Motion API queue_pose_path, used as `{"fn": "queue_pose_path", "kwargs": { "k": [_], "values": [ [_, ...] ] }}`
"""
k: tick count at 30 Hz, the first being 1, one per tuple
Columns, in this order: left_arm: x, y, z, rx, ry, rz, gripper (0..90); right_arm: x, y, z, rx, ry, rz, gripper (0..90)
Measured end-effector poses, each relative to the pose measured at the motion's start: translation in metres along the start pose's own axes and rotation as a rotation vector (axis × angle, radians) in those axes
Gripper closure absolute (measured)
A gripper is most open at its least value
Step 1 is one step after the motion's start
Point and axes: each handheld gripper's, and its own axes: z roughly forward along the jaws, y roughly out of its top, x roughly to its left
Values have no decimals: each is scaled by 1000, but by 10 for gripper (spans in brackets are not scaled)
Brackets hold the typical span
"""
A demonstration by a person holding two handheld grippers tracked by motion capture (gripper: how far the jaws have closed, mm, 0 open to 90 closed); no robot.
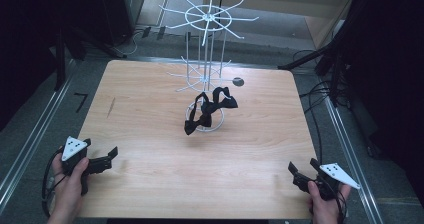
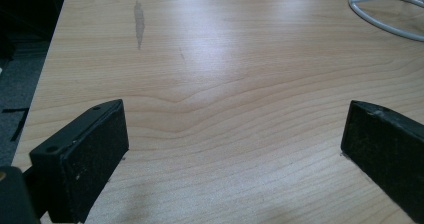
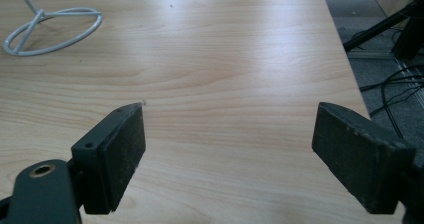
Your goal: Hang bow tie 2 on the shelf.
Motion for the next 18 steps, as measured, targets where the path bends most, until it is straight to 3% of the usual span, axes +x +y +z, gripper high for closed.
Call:
{"fn": "queue_pose_path", "kwargs": {
  "k": [7,14,18],
  "values": [
    [0,0,0,-2,4,-3,0,-11,-7,-12,6,-31,4,146],
    [0,0,0,-1,4,-1,0,-22,-10,-25,-20,-52,39,150],
    [0,0,0,0,2,-2,0,-24,-13,-28,1,-82,22,151]
  ]
}}
